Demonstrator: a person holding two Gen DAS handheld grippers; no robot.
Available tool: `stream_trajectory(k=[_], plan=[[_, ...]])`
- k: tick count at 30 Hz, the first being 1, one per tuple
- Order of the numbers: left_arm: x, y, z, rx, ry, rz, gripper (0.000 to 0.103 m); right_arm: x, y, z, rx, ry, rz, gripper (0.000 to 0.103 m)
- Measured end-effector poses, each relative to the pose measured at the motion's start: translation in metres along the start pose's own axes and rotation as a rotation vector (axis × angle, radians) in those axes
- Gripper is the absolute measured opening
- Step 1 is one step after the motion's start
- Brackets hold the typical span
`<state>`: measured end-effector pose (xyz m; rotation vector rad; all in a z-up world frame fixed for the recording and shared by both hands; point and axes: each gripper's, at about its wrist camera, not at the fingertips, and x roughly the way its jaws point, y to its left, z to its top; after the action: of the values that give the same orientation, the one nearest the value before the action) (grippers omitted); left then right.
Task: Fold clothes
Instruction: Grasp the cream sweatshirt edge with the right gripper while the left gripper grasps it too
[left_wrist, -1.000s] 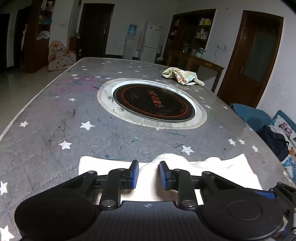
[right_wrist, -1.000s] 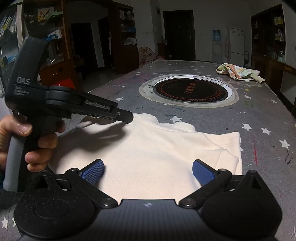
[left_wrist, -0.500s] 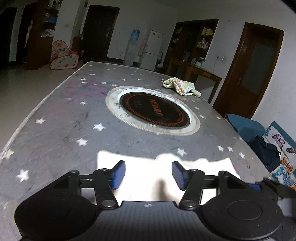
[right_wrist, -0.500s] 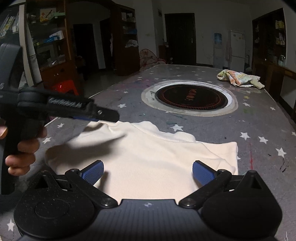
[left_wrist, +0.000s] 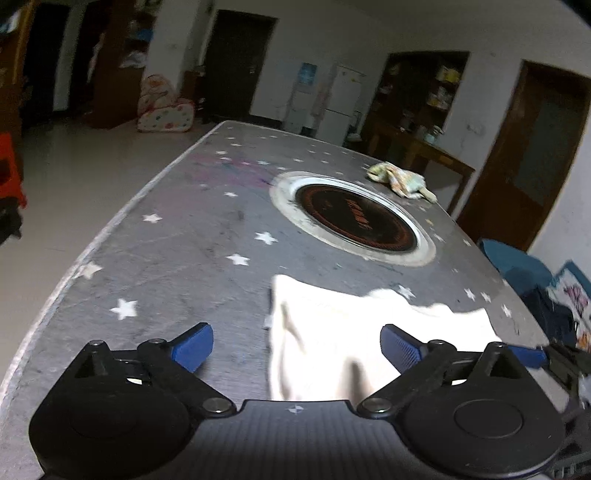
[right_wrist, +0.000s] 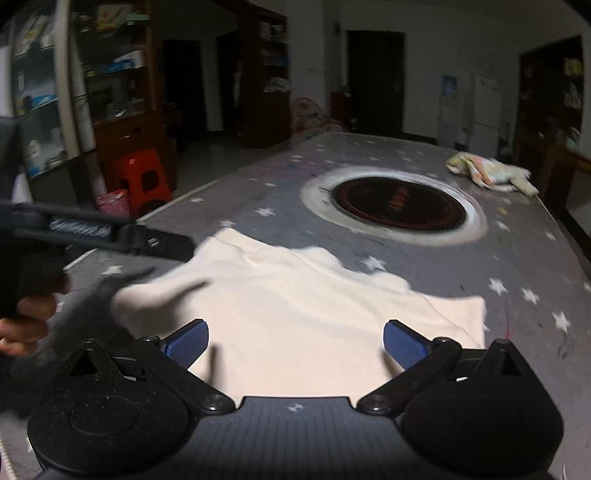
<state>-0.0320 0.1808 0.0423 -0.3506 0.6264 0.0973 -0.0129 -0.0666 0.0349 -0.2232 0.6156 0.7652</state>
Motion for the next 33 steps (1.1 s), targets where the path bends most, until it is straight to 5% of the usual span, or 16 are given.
stream_trajectory(k=[12, 19, 24, 33], plan=[[-0.008, 0.042, 0.005, -0.189, 0.041, -0.014, 0.103, 0.011, 0.095, 0.015, -0.324, 0.036, 0.197, 0.079], [-0.009, 0.047, 0.006, -0.28, 0.069, -0.091, 0.103, 0.035, 0.133, 0.005, -0.489, 0.067, 0.164, 0.053], [-0.005, 0.05, 0.002, -0.337, 0.099, -0.144, 0.103, 0.037, 0.129, 0.007, -0.466, 0.066, 0.13, 0.016], [-0.002, 0.049, 0.002, -0.373, 0.114, -0.179, 0.103, 0.028, 0.113, 0.013, -0.372, 0.047, 0.163, 0.007]])
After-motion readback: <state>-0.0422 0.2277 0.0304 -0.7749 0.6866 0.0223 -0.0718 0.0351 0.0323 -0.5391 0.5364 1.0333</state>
